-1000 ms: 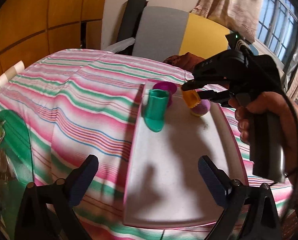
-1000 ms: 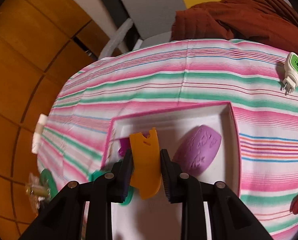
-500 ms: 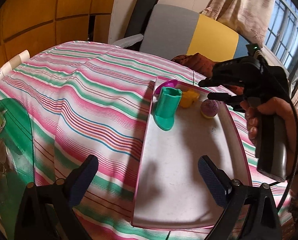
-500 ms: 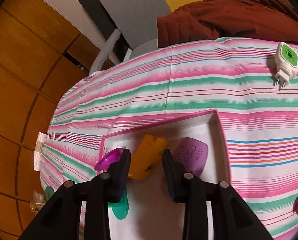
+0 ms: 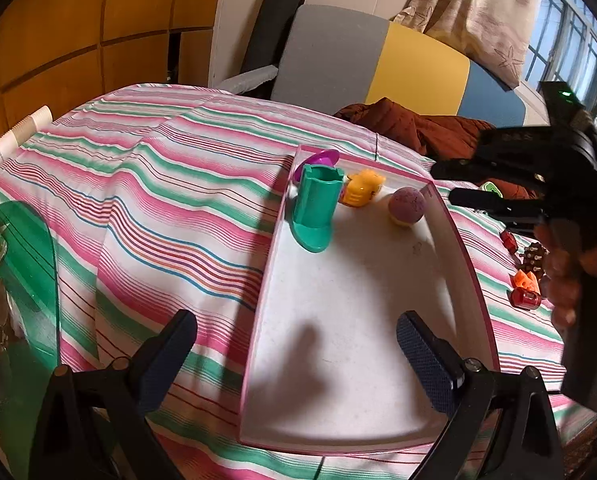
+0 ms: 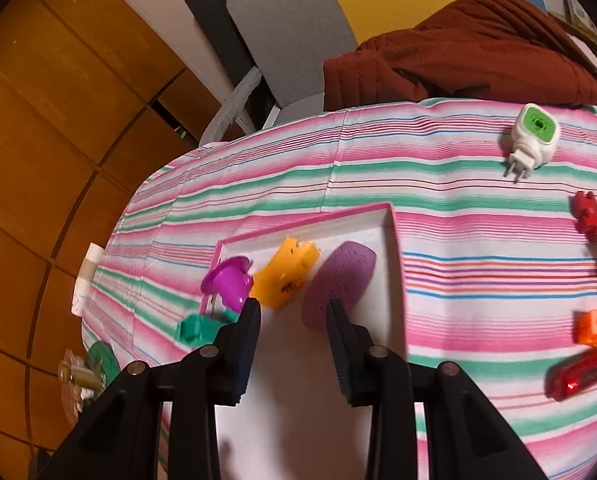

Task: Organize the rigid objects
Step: 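Reach the right tool to the black-capped canister and grasp it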

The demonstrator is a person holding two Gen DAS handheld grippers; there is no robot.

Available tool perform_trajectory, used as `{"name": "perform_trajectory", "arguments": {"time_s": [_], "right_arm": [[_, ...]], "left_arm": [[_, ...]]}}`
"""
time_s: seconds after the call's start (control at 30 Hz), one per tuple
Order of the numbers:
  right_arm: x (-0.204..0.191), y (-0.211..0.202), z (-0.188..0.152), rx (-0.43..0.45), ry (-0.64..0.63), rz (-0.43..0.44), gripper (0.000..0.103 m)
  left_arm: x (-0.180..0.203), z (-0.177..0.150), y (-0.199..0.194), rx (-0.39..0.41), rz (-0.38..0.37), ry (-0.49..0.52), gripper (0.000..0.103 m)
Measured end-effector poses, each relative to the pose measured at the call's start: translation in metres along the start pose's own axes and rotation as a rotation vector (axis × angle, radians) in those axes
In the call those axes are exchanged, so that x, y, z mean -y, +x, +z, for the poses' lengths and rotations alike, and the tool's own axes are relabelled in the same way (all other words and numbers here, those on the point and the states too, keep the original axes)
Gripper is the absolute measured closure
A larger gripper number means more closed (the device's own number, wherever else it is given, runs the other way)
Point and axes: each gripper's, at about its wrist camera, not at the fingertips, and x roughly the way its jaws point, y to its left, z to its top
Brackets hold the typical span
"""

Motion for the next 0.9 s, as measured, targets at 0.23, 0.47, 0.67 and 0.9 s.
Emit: {"name": "perform_trajectory", "arguments": {"time_s": [0.23, 0.47, 0.67, 0.9], "right_arm": [[0.008, -0.032, -0.026, 0.018, -0.118, -0.073, 0.069], [0.037, -0.05, -0.056, 0.009, -0.152, -0.149, 0.069], [0.087, -0.057, -0.08, -0.023, -0.089, -0.242, 0.069], [0.158, -0.077, -0.091, -0.047, 0.061, -0.39, 0.069]], "left_arm": [[0.01, -0.004, -0.005, 0.011, -0.005, 0.022, 0.002], [0.023, -0.01, -0.005, -0.007, -0.016, 0.06, 0.002], [0.044, -0.015, -0.009, -0.002, -0.021, 0.129, 0.002], [0.068, -0.023, -0.01, -0.015, -0.051, 0.193, 0.002]]}}
